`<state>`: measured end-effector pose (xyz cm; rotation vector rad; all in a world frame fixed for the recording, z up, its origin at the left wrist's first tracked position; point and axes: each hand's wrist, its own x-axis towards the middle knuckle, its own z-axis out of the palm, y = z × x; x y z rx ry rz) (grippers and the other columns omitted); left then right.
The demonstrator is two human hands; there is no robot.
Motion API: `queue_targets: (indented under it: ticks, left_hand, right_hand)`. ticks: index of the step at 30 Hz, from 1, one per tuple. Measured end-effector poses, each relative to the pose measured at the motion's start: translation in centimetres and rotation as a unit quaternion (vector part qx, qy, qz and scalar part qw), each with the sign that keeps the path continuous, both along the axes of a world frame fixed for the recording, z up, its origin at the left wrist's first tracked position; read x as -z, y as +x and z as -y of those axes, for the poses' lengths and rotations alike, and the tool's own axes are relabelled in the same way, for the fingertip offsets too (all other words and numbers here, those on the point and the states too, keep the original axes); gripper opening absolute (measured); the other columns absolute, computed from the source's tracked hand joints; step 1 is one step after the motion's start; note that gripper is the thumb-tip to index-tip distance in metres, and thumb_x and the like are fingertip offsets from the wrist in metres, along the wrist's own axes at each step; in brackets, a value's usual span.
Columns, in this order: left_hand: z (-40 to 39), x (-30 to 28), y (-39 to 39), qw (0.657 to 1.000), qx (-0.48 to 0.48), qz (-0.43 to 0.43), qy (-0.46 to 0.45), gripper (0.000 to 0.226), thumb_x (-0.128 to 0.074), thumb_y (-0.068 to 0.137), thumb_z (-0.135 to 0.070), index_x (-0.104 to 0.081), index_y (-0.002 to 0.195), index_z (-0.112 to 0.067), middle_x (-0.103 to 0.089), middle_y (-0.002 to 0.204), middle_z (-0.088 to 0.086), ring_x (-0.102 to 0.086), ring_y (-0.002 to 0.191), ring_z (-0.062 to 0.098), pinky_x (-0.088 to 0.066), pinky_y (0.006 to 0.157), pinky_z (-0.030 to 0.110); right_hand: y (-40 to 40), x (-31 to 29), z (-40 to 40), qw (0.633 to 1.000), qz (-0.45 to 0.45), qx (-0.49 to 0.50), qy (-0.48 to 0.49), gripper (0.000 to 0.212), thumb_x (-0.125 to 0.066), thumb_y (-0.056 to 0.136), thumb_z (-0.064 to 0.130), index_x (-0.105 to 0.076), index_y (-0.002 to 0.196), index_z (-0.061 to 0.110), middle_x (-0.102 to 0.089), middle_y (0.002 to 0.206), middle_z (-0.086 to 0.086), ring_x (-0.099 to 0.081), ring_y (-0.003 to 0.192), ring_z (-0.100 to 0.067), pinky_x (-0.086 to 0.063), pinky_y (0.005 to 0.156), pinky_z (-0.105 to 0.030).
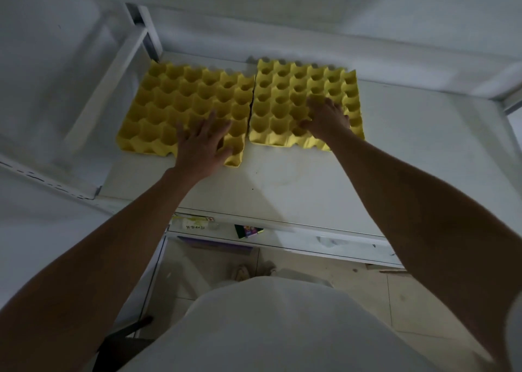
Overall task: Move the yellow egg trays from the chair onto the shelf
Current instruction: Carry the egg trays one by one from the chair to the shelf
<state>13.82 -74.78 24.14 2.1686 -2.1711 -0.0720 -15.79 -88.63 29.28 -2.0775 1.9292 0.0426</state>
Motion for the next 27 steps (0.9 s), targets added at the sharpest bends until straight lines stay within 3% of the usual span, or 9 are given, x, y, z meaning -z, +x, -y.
queue_targets:
  ticks: [9, 12, 15, 18, 22, 27]
  left_hand:
    - [-0.1, -0.6, -0.3, 1.0, -0.009, 0.005, 0.019, 0.077, -0.033, 0.091, -0.073, -0.021, 0.161, -0.043, -0.01, 0.174, 0.004, -0.028, 0.155, 0.037, -0.011, 0.12, 0.072]
    - [0.1, -1.4, -0.3, 0.999, -0.011, 0.01, 0.038, 0.078, -0.034, 0.093, -0.077, -0.015, 0.162, -0.045, -0.007, 0.174, 0.003, -0.013, 0.159, 0.037, -0.008, 0.122, 0.071]
    - [-0.5, -2.7, -0.7, 0.999, 0.001, 0.031, 0.015, 0.076, -0.026, 0.095, -0.076, -0.019, 0.162, -0.041, -0.012, 0.174, 0.003, -0.007, 0.16, 0.038, -0.009, 0.124, 0.067]
    - [-2.7, -4.4, -2.8, 0.998, -0.033, 0.041, -0.026, 0.071, -0.019, 0.101, -0.068, -0.027, 0.162, -0.034, -0.02, 0.172, 0.004, -0.015, 0.159, 0.035, -0.014, 0.125, 0.06]
    - [-9.4, -4.3, -6.9, 0.987, -0.155, 0.002, -0.041, 0.068, -0.02, 0.104, -0.061, -0.028, 0.163, -0.027, -0.018, 0.173, 0.005, -0.016, 0.159, 0.033, -0.017, 0.126, 0.055]
    - [-25.4, -1.7, -12.8, 0.929, -0.352, -0.07, -0.088, 0.064, -0.027, 0.108, -0.056, -0.03, 0.162, -0.023, -0.022, 0.171, 0.008, -0.02, 0.159, 0.032, -0.02, 0.126, 0.049]
  right_hand:
    - [1.2, -1.1, 1.9, 1.0, -0.014, -0.001, 0.01, 0.076, -0.068, 0.09, 0.058, -0.037, 0.156, 0.036, -0.039, 0.156, -0.01, -0.037, 0.145, -0.037, -0.043, 0.105, -0.055]
    - [1.0, -1.5, 1.3, 0.998, -0.038, -0.026, 0.035, 0.088, -0.063, 0.092, 0.062, -0.021, 0.163, 0.032, -0.02, 0.167, -0.013, -0.023, 0.152, -0.04, -0.035, 0.114, -0.057]
    - [0.5, -1.4, 0.1, 0.999, -0.025, -0.039, 0.028, 0.097, -0.051, 0.096, 0.064, 0.001, 0.167, 0.023, 0.003, 0.173, -0.015, -0.005, 0.159, -0.038, -0.018, 0.125, -0.057]
    - [0.7, -1.5, -2.1, 0.992, -0.021, -0.115, -0.049, 0.09, -0.044, 0.1, 0.061, -0.005, 0.167, 0.014, -0.002, 0.173, -0.015, -0.008, 0.159, -0.035, -0.015, 0.126, -0.055]
    - [2.4, -2.0, -7.6, 0.95, -0.008, -0.295, -0.104, 0.084, -0.038, 0.104, 0.059, -0.009, 0.166, 0.011, -0.003, 0.173, -0.014, -0.007, 0.16, -0.033, -0.011, 0.129, -0.049]
    - [2.3, 0.0, -19.5, 0.817, 0.059, -0.54, -0.191, 0.074, -0.037, 0.105, 0.05, -0.026, 0.163, 0.006, -0.02, 0.17, -0.017, -0.021, 0.158, -0.033, -0.017, 0.129, -0.048]
